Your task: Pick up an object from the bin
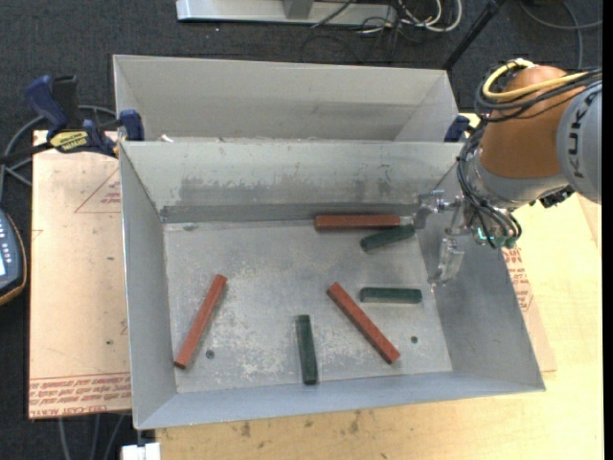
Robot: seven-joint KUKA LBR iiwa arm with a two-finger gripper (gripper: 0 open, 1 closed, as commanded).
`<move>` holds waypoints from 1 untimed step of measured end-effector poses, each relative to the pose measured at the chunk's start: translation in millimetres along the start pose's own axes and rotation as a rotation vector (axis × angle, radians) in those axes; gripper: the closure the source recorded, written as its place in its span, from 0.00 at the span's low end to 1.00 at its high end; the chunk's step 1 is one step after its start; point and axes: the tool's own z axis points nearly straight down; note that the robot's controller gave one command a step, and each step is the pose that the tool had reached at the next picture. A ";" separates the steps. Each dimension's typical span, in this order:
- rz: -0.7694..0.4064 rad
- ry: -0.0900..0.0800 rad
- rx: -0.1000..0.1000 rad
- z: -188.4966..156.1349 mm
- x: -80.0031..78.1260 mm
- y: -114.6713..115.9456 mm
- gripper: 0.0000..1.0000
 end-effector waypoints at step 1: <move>0.016 0.001 -0.004 67.6 33.8 55.4 0.00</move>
Offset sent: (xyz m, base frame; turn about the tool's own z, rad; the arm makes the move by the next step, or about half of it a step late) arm -0.0318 0.0507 -0.0627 0.0207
